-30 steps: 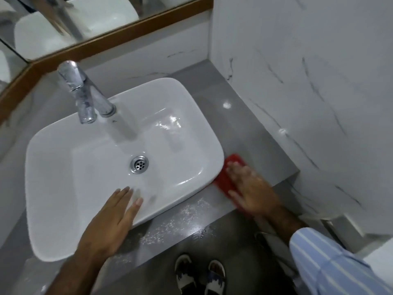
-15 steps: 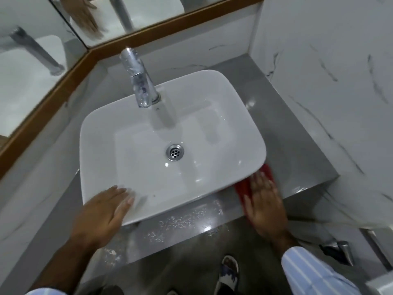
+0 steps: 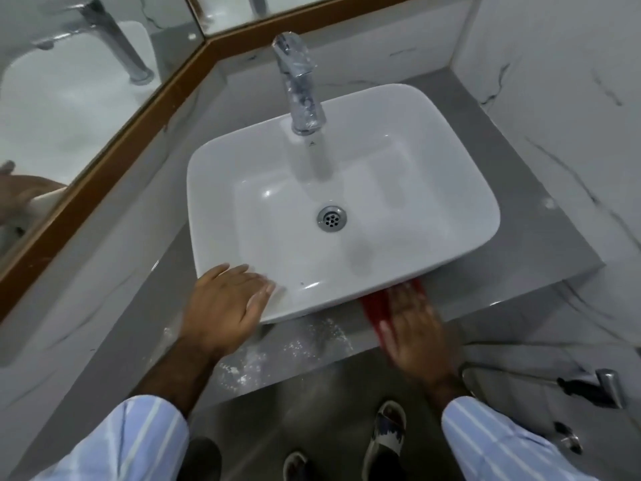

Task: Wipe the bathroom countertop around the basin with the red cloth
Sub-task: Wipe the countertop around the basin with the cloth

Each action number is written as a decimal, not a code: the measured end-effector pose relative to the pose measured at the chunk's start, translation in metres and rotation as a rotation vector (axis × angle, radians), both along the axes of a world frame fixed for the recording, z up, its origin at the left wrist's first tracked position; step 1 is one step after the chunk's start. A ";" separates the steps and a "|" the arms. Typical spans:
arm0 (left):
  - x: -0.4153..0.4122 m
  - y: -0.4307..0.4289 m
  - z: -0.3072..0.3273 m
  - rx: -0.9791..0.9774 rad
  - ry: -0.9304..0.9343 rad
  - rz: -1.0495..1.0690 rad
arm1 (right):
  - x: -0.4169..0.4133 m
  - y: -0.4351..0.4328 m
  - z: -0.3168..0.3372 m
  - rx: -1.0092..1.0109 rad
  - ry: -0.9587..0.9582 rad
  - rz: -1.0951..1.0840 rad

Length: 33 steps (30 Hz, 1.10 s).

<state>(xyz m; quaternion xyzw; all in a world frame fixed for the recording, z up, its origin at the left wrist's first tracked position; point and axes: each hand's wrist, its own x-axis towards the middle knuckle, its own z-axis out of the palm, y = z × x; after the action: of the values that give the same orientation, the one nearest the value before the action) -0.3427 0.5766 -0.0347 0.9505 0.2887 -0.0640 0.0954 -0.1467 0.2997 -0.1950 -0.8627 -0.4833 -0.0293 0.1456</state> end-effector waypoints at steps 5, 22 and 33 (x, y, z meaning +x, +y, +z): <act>0.000 -0.001 -0.003 0.046 -0.061 -0.004 | -0.051 0.024 -0.010 0.117 0.066 -0.241; 0.000 0.005 -0.014 0.140 -0.055 -0.032 | -0.139 0.055 -0.013 0.079 0.002 0.111; 0.001 0.004 -0.014 0.164 -0.073 -0.019 | -0.146 0.063 -0.012 0.075 0.061 0.057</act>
<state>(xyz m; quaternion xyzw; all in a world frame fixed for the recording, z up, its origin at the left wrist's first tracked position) -0.3416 0.5804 -0.0486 0.9596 0.2801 -0.0066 0.0270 -0.2930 0.3624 -0.2074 -0.8430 -0.5017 -0.0172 0.1933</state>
